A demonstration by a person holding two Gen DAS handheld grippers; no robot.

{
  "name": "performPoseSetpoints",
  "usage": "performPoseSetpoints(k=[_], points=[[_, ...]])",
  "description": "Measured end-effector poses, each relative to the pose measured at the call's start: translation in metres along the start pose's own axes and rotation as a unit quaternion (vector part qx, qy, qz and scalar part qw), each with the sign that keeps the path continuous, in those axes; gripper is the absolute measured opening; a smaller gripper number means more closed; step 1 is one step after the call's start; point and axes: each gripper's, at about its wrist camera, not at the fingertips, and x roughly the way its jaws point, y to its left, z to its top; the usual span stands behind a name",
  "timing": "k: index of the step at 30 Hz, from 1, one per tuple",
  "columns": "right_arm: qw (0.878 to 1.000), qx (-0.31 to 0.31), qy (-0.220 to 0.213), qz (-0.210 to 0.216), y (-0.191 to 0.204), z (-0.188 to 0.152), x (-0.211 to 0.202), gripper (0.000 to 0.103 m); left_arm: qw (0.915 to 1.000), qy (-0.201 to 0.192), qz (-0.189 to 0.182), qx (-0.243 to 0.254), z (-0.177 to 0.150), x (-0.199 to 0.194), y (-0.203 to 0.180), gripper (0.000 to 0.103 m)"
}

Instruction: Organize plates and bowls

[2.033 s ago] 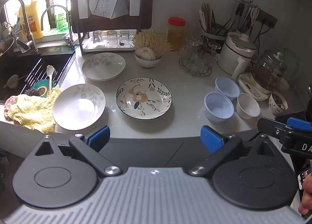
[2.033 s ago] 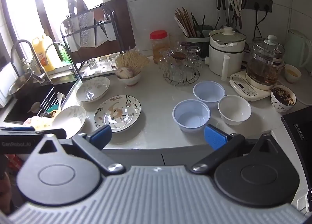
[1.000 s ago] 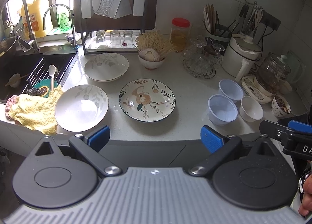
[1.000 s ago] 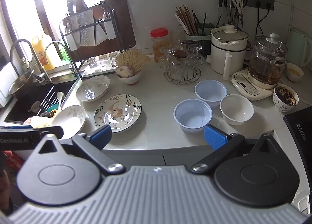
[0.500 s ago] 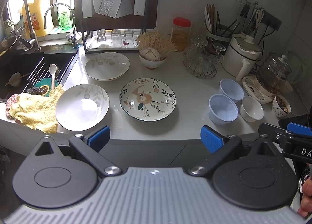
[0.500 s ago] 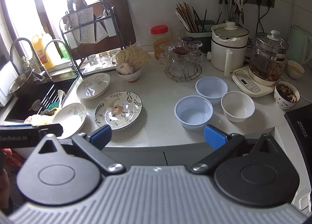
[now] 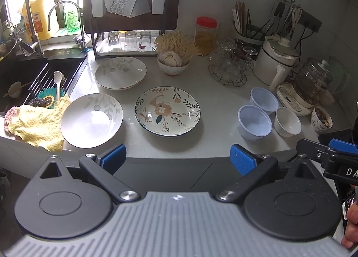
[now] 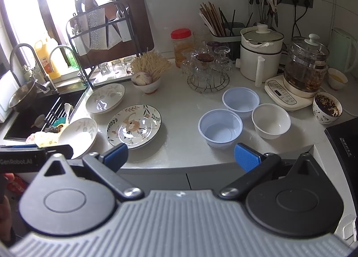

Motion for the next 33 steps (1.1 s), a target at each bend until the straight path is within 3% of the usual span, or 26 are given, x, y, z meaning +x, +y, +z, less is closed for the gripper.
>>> performPoseSetpoints(k=[20,33], points=[[1.000,0.005,0.012,0.019,-0.001,-0.009,0.004,0.103,0.9999,0.015,-0.004,-0.001,-0.004,0.009,0.001,0.101],[0.998,-0.009,-0.001,0.065,-0.004,0.002,0.007,0.103,0.9984,0.012,0.035,-0.042,-0.009,0.004,0.002,0.101]])
